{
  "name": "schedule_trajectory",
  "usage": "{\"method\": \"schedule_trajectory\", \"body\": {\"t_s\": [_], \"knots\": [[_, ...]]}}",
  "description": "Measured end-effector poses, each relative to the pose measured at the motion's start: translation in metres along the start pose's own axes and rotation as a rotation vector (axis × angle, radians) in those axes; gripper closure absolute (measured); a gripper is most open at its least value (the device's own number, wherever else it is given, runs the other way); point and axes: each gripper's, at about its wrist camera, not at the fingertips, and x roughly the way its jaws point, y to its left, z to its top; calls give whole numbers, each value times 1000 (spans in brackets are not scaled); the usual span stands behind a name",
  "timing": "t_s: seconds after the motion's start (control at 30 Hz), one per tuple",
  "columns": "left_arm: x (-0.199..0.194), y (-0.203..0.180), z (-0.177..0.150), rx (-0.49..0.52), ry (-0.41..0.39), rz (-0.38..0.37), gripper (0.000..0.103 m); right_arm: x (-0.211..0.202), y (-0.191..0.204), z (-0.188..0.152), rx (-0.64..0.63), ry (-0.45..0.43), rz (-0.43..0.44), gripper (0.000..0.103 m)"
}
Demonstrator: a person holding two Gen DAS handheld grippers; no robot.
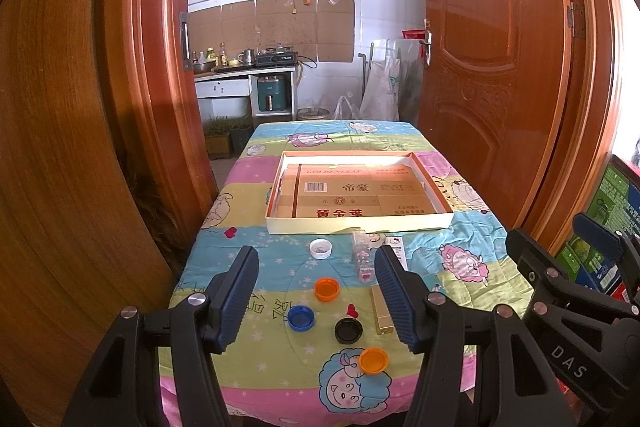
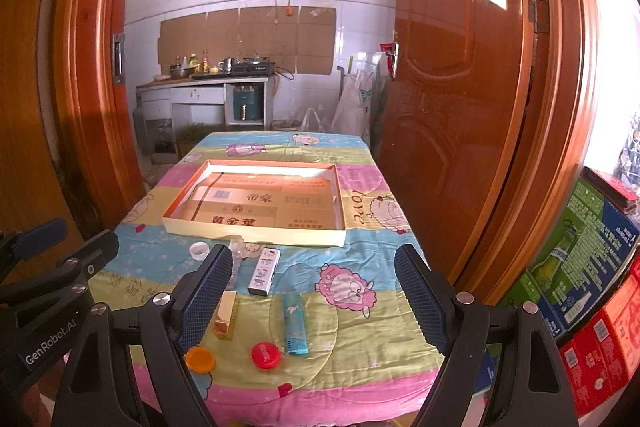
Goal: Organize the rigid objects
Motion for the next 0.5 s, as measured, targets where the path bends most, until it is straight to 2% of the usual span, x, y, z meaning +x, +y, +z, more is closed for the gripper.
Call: {"method": "schedule_trajectory", "body": {"t_s": [0.5], "knots": [[0, 1, 0, 0, 1, 0, 42, 0, 0, 0, 1, 1, 0, 19]]}}
